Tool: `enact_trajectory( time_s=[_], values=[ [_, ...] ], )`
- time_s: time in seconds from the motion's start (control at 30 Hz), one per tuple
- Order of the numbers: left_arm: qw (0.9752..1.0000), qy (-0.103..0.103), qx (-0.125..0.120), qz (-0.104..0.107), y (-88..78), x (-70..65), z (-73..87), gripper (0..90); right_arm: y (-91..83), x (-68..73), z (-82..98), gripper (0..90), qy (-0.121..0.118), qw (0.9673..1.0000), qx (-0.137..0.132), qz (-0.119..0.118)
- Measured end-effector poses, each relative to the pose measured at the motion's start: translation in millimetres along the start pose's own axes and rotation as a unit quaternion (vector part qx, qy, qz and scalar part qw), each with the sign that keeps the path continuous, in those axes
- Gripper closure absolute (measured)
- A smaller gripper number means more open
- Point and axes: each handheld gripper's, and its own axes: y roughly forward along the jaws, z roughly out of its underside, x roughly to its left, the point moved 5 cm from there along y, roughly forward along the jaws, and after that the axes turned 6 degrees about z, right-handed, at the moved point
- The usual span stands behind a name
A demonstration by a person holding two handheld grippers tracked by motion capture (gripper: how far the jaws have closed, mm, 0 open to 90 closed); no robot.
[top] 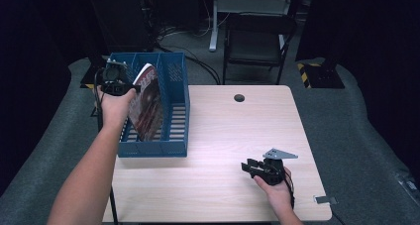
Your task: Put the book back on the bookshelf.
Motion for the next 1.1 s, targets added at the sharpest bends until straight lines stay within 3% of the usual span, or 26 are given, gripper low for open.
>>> enact_trajectory(
  time_s=[0.33,1.1],
  values=[
    [0.9996,0.018,-0.009,0.019,-9.2,-5.7,11.3,78.4,-0.3,-0.2,-0.1,62.2,0.002,1.0000,0.000,-0.001],
    [0.9994,0.025,-0.019,0.014,-15.6,-8.1,22.6,81.1,-0.2,-0.7,0.6,62.0,0.003,1.0000,0.000,0.000]
  ],
)
